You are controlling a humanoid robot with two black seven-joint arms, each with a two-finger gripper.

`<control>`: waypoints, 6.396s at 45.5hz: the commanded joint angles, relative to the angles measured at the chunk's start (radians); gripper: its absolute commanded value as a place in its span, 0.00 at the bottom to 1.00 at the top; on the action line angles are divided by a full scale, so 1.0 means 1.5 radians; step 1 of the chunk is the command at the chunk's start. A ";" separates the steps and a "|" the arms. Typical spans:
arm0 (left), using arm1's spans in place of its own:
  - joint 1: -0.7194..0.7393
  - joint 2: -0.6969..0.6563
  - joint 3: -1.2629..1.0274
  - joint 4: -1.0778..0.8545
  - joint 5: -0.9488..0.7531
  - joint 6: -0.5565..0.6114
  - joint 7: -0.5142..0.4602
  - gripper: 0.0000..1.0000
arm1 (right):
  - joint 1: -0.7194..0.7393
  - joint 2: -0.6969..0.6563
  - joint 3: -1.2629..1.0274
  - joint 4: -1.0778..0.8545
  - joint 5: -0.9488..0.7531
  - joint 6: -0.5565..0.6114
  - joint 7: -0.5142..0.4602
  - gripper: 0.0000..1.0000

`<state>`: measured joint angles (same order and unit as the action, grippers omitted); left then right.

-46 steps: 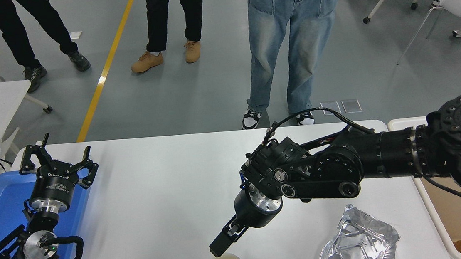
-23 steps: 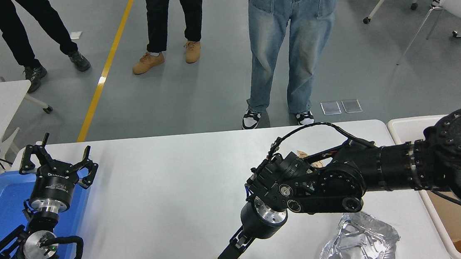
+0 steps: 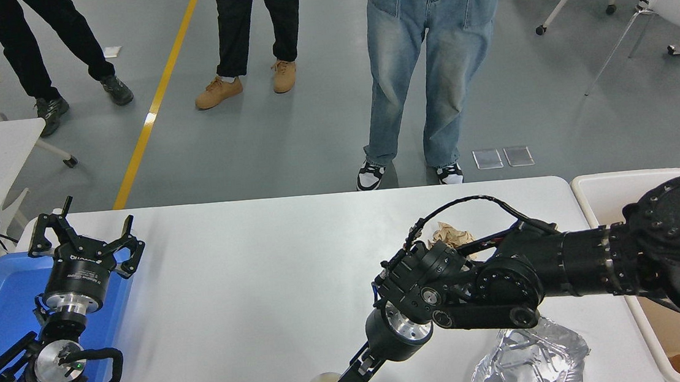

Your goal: Clean the table surface

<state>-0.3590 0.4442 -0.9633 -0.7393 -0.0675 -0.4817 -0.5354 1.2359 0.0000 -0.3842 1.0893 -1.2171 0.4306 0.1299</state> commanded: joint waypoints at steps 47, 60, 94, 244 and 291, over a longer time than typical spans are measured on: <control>0.000 0.000 0.000 0.000 0.000 0.000 0.000 0.99 | -0.002 0.000 -0.007 0.000 -0.027 -0.031 0.036 0.00; 0.000 -0.001 0.000 0.000 0.000 0.000 0.000 0.99 | 0.090 0.000 0.001 0.042 -0.019 -0.028 0.069 0.00; 0.000 0.000 0.000 0.000 0.000 0.000 0.000 0.99 | 0.318 -0.095 0.041 0.110 0.008 0.043 0.085 0.00; 0.000 -0.001 0.000 0.000 0.000 0.000 0.000 0.99 | -0.415 -0.410 0.169 -0.701 0.598 -0.192 0.163 0.00; 0.000 -0.001 0.000 0.000 0.000 0.000 0.000 0.99 | -0.450 -0.249 0.174 -0.757 0.646 -0.253 0.076 0.00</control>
<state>-0.3589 0.4441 -0.9633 -0.7394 -0.0675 -0.4817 -0.5353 0.5605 -0.4115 -0.1243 -0.0397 -0.2512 0.0838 0.2682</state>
